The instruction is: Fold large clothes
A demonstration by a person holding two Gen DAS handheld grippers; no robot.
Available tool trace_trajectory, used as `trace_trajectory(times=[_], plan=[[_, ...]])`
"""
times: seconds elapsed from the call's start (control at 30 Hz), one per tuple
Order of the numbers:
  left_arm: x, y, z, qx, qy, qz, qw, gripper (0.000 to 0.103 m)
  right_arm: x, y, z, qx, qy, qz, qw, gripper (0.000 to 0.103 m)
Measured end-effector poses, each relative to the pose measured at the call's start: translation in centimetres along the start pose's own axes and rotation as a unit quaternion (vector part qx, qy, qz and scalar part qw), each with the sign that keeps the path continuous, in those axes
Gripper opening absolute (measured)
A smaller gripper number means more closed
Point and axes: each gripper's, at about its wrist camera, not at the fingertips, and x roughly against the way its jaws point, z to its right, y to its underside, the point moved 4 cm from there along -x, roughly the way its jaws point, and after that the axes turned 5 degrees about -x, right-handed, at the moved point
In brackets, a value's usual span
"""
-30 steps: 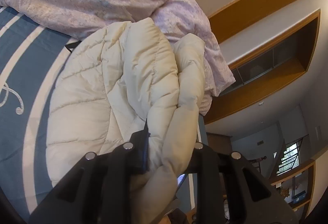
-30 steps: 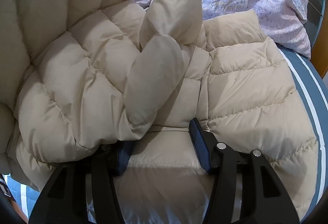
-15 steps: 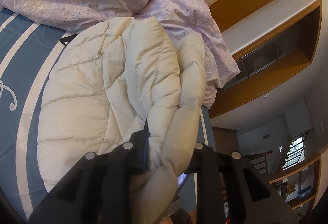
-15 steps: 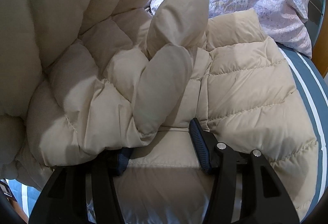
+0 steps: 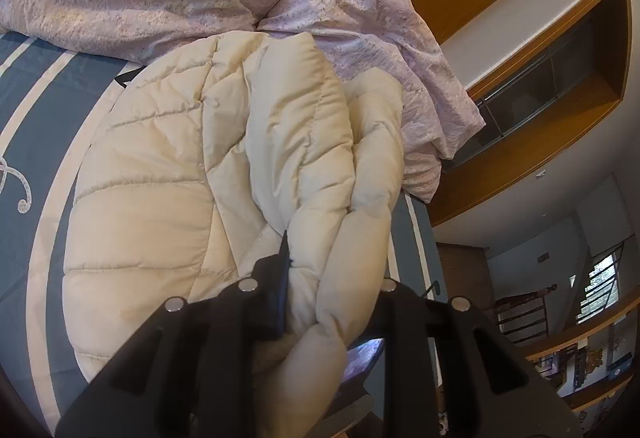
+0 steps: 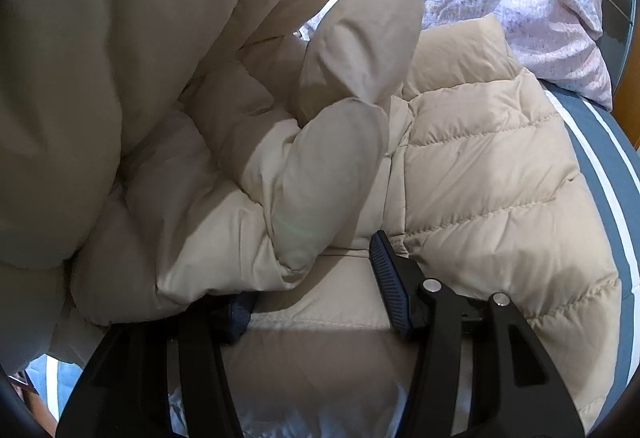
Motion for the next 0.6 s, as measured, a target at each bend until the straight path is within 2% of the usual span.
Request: trace_trajectory(times=[0.4,0.6], plan=[[-1.3,1.6,0.6,-0.002,-0.008,-0.005,1.0,0.023,1.1,0.0,1.0,-0.017,-0.023,0.014,1.0,0.055],[-1.8,2.1,0.8,0.001,-0.011,-0.006,0.9999,0.024,3.1,0.8,1.1,-0.03,-0.037,0.023,0.999,0.055]])
